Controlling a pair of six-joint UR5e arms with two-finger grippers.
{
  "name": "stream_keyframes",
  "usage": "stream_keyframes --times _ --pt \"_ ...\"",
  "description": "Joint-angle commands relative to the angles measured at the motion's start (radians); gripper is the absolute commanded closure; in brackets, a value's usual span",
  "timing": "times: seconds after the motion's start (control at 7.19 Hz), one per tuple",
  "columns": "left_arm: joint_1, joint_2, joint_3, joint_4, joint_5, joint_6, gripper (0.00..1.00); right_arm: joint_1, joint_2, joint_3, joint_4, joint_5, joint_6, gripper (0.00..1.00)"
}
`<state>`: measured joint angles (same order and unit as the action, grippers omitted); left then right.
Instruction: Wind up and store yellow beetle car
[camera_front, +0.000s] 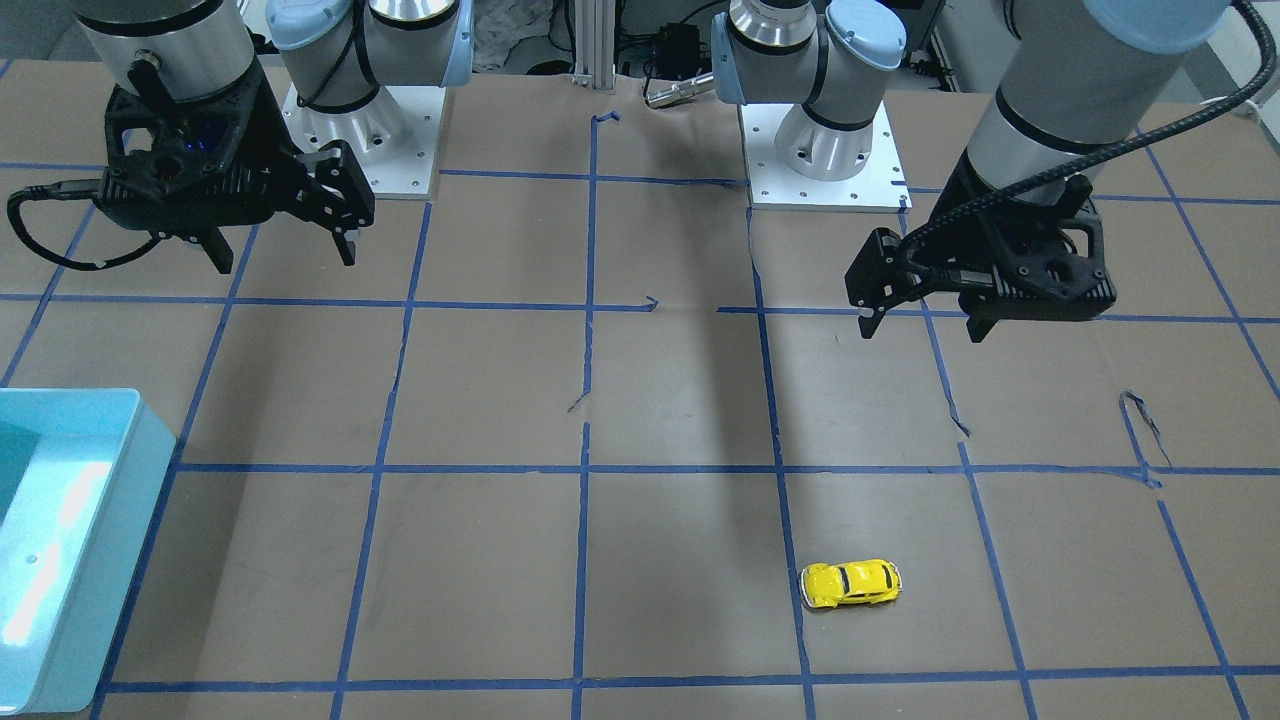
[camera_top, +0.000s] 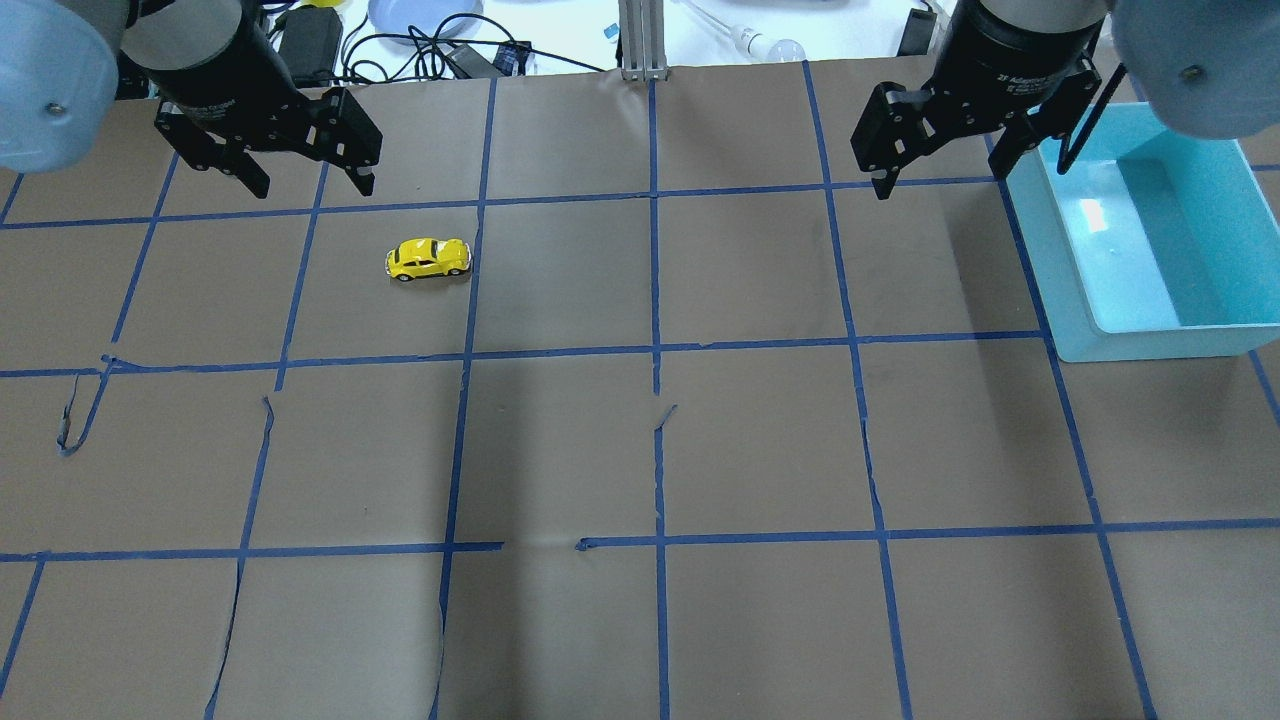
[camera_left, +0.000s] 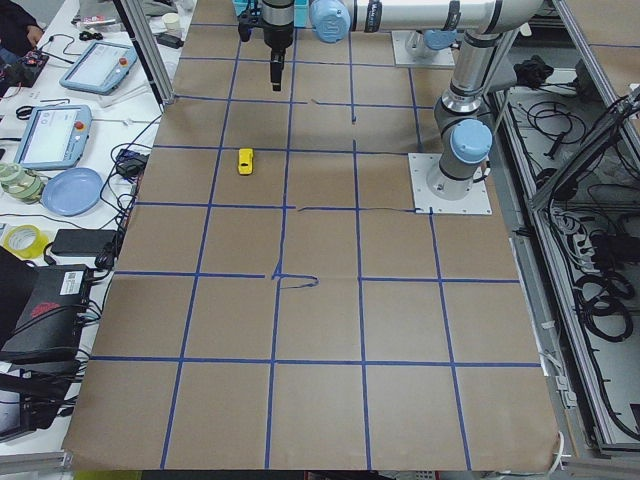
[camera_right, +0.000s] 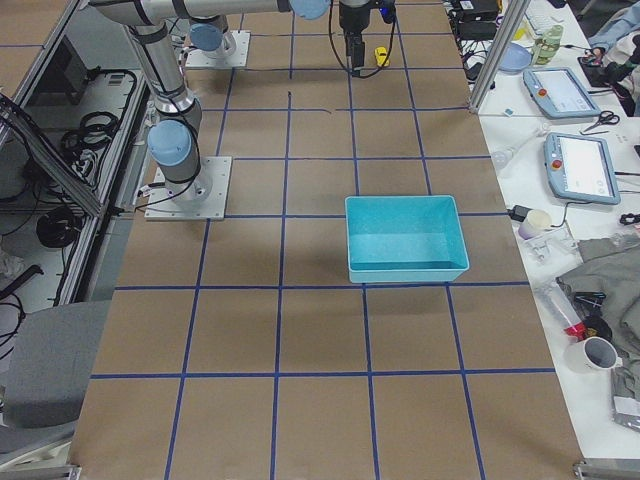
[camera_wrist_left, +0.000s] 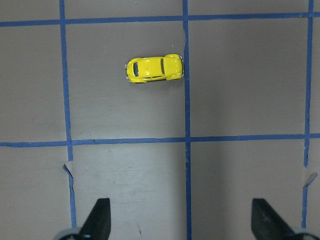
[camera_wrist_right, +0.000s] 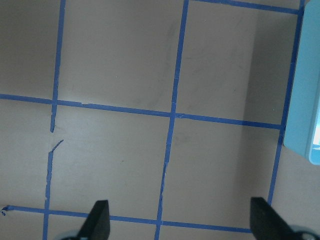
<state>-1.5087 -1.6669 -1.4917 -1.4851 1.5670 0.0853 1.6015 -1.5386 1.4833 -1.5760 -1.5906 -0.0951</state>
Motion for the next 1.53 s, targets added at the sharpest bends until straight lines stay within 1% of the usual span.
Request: stream_keyframes --times 0.0,0.14,0.28,0.56,0.7,0.83,0.97,1.11,1.25,1.39 --pt "0.002 -0.014 -0.002 0.003 -0.01 0.01 0.0 0.0 0.0 0.0 -0.001 -0.002 0.0 0.0" --pt "0.011 -0.013 -0.001 0.055 -0.01 0.005 0.0 0.0 0.0 0.0 -0.001 -0.003 0.0 0.0" --pt "0.016 -0.016 -0.002 0.081 -0.001 -0.066 0.0 0.0 0.0 0.0 -0.001 -0.003 0.0 0.0" --pt "0.018 -0.049 -0.004 0.104 0.004 -0.409 0.0 0.0 0.0 0.0 -0.001 -0.006 0.0 0.0" --pt "0.018 -0.075 -0.004 0.155 0.004 -0.527 0.0 0.002 0.0 0.0 -0.002 -0.005 0.0 0.0" --pt "0.019 -0.109 -0.005 0.189 0.014 -0.708 0.0 0.002 0.0 0.0 -0.001 -0.006 0.0 0.0" --pt "0.019 -0.146 -0.019 0.19 0.022 -0.918 0.0 0.002 0.0 0.0 -0.002 -0.006 0.0 0.0" --pt "0.019 -0.189 -0.044 0.245 0.018 -1.04 0.0 0.002 0.0 0.0 -0.001 -0.008 0.0 0.0" --pt "0.019 -0.236 -0.073 0.338 0.011 -1.167 0.0 0.002 0.0 0.0 -0.002 -0.008 0.0 0.0" --pt "0.019 -0.284 -0.077 0.365 0.011 -1.322 0.0 0.002 0.0 0.0 -0.002 -0.006 0.0 0.0"
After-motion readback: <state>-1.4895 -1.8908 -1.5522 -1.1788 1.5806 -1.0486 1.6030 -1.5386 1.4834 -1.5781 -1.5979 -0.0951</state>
